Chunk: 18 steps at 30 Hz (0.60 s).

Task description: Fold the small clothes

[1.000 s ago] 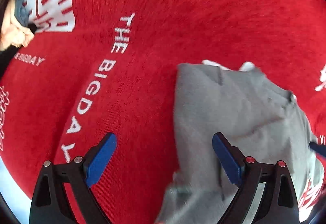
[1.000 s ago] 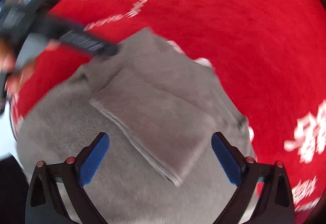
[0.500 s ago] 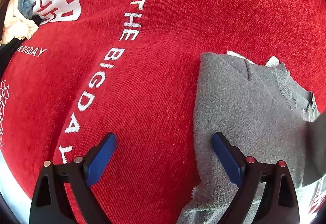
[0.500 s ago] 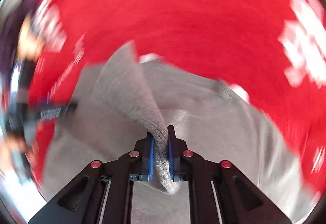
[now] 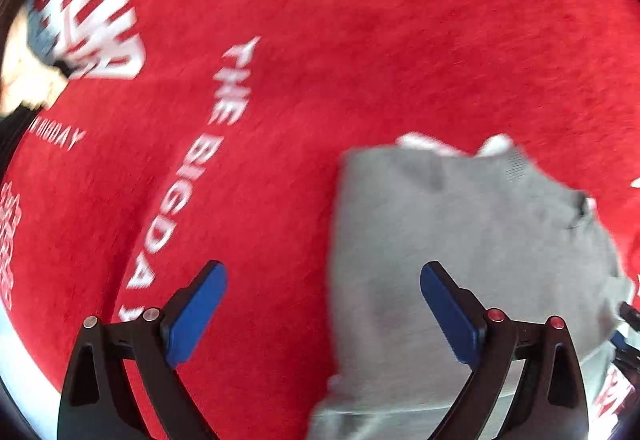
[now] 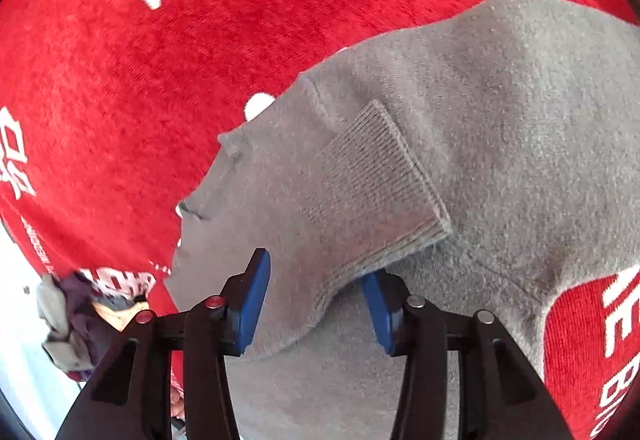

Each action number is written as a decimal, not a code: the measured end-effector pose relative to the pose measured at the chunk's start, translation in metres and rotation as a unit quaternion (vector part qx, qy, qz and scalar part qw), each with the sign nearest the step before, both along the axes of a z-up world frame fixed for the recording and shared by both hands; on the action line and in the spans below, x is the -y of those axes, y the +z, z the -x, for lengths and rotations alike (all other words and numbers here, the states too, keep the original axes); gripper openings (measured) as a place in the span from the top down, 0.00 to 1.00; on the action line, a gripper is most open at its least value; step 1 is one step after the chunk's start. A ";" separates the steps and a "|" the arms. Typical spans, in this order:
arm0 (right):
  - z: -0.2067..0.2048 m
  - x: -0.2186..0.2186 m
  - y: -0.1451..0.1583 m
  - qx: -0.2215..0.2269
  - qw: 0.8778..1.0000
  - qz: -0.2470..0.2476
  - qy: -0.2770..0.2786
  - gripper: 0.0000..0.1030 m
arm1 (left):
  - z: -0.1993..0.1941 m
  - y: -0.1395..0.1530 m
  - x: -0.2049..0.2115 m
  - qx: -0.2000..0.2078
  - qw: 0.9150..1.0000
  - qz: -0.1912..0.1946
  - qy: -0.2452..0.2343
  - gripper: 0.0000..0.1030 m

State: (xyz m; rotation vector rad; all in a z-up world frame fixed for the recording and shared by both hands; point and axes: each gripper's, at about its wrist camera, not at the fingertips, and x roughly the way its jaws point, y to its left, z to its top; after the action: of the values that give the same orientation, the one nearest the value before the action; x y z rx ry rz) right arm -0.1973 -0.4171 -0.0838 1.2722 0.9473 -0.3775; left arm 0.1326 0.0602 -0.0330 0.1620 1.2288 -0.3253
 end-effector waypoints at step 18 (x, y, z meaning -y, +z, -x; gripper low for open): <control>-0.038 0.000 0.011 -0.023 0.995 0.037 0.086 0.91 | -0.048 -0.019 0.017 -0.082 0.994 0.070 0.004 0.91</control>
State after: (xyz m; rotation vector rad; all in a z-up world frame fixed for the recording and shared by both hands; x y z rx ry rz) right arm -0.1595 -0.4166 -0.0727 1.1096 1.0633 -0.3049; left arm 0.1808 0.0428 -0.0520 0.0099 1.3635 -0.4236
